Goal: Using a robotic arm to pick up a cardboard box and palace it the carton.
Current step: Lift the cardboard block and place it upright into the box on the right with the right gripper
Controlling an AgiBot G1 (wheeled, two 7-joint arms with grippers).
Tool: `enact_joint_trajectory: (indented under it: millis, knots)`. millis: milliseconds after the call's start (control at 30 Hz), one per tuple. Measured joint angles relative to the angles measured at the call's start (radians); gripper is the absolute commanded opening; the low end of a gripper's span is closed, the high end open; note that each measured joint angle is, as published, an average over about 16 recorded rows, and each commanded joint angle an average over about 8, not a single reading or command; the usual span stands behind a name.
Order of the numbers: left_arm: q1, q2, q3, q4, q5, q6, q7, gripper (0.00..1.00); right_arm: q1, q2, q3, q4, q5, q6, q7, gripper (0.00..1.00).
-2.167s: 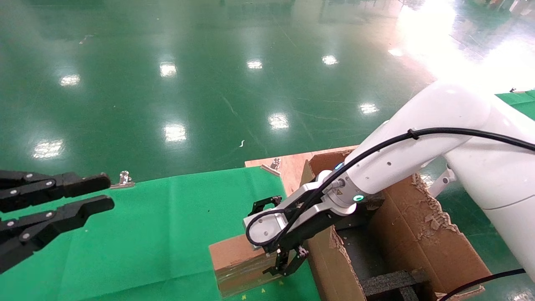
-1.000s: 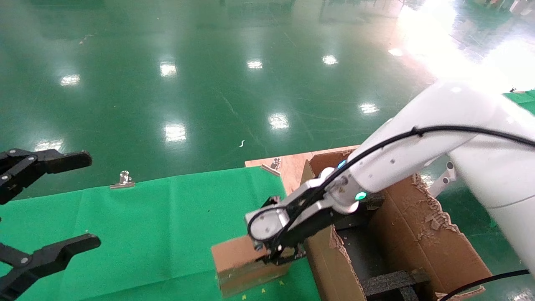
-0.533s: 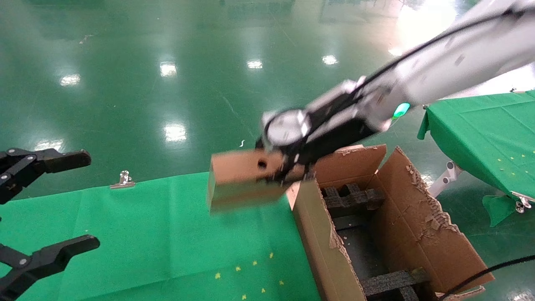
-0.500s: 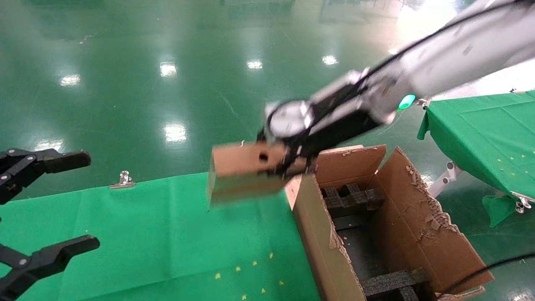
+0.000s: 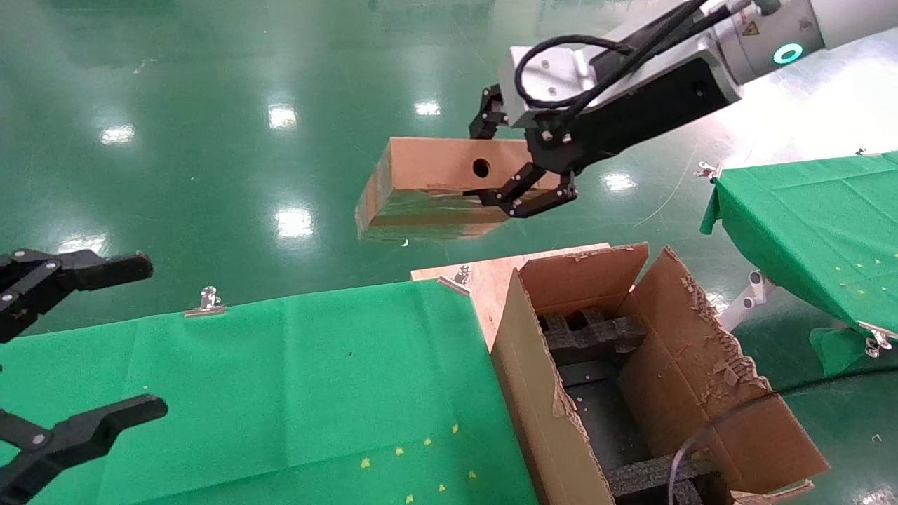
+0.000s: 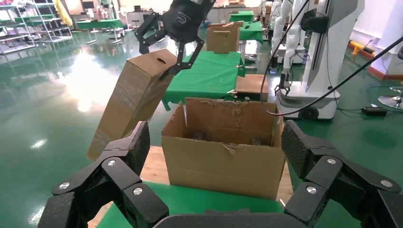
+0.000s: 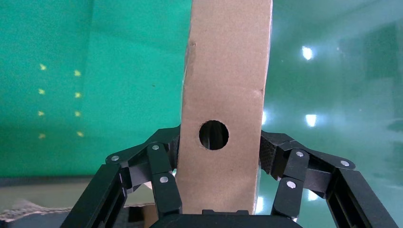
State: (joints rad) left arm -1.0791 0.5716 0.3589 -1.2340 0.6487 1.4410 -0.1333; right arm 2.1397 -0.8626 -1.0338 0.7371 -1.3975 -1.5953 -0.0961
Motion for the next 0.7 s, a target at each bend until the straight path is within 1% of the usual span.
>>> enact_joint_trajectory:
  millis: [133, 267, 500, 700]
  knots:
    - [0.000, 0.000, 0.000, 0.000, 0.000, 0.000, 0.000, 1.00, 0.032, 0.032, -0.066, -0.034, 0.028, -0.001, -0.014, 0.00]
    - [0.000, 0.000, 0.000, 0.000, 0.000, 0.000, 0.000, 1.00, 0.066, 0.084, -0.134, -0.049, 0.043, -0.001, -0.013, 0.00]
    - [0.000, 0.000, 0.000, 0.000, 0.000, 0.000, 0.000, 1.00, 0.124, 0.205, -0.250, -0.050, 0.049, 0.001, 0.009, 0.00]
    - [0.000, 0.000, 0.000, 0.000, 0.000, 0.000, 0.000, 1.00, 0.156, 0.311, -0.334, -0.038, 0.048, 0.005, 0.037, 0.00]
